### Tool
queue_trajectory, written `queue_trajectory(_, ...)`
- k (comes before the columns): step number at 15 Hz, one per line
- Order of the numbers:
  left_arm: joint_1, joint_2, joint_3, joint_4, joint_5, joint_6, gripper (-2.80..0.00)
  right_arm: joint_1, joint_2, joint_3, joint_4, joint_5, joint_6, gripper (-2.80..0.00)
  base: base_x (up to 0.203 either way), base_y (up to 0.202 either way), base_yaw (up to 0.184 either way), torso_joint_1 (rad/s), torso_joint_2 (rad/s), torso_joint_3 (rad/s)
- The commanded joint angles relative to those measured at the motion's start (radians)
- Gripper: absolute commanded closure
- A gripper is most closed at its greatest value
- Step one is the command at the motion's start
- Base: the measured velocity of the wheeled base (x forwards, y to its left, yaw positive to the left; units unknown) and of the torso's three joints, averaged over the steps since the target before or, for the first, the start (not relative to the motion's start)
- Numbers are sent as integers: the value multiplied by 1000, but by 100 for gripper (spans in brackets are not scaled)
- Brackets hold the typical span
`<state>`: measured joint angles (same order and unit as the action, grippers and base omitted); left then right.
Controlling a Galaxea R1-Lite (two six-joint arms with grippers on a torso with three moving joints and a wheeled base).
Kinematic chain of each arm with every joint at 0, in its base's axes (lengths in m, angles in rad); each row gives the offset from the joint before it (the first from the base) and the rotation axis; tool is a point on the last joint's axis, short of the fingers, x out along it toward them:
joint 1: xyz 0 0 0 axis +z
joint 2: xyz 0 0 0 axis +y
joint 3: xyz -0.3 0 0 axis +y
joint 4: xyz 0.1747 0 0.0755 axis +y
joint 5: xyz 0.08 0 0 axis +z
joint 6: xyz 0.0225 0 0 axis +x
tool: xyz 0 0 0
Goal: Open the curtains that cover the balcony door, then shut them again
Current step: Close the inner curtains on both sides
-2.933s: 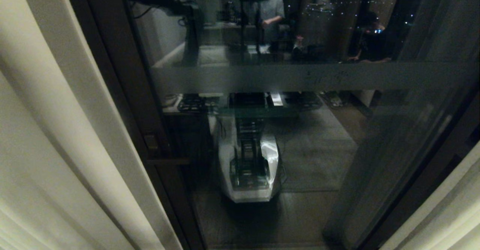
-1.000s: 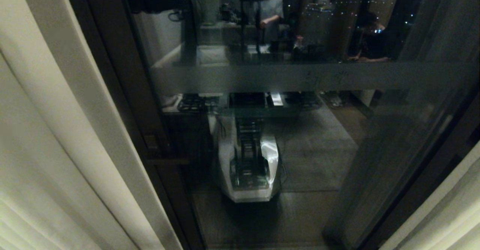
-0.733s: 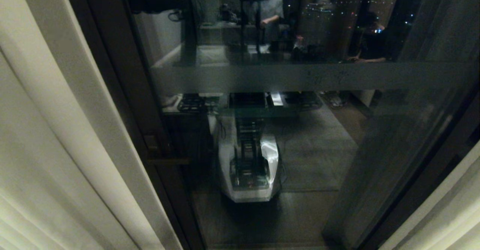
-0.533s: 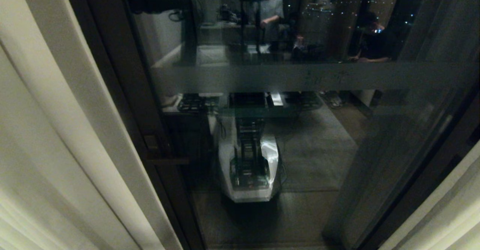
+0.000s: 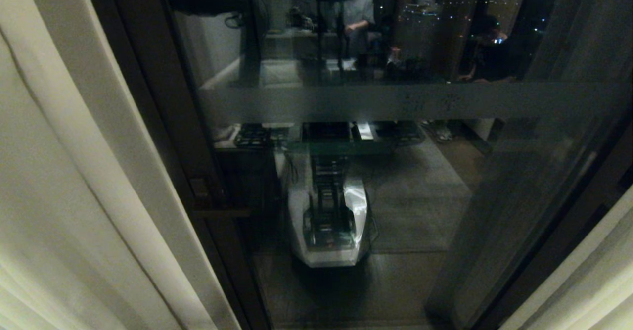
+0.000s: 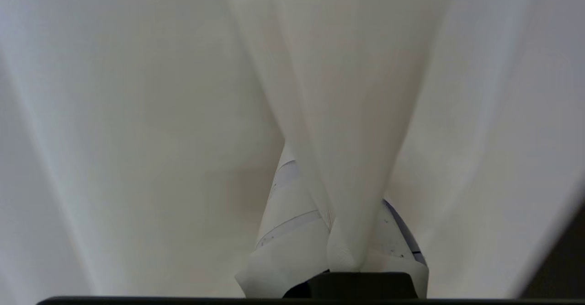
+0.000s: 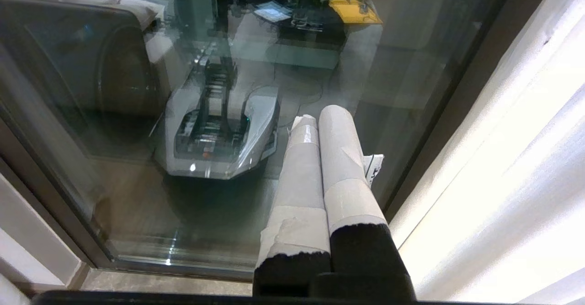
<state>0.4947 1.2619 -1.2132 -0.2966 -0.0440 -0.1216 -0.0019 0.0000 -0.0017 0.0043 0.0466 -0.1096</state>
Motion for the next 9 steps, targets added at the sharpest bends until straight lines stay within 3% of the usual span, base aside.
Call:
queue_trajectory(1,-48,-35,3,0,0,-1,0,0,2,0,0,1,-1,0,0,0,0,0,0,0)
queue_trajectory(9,-199,-82,3,5,-3,0,0,-1,2,0,0,1,-1,0,0,0,0,0,0,0)
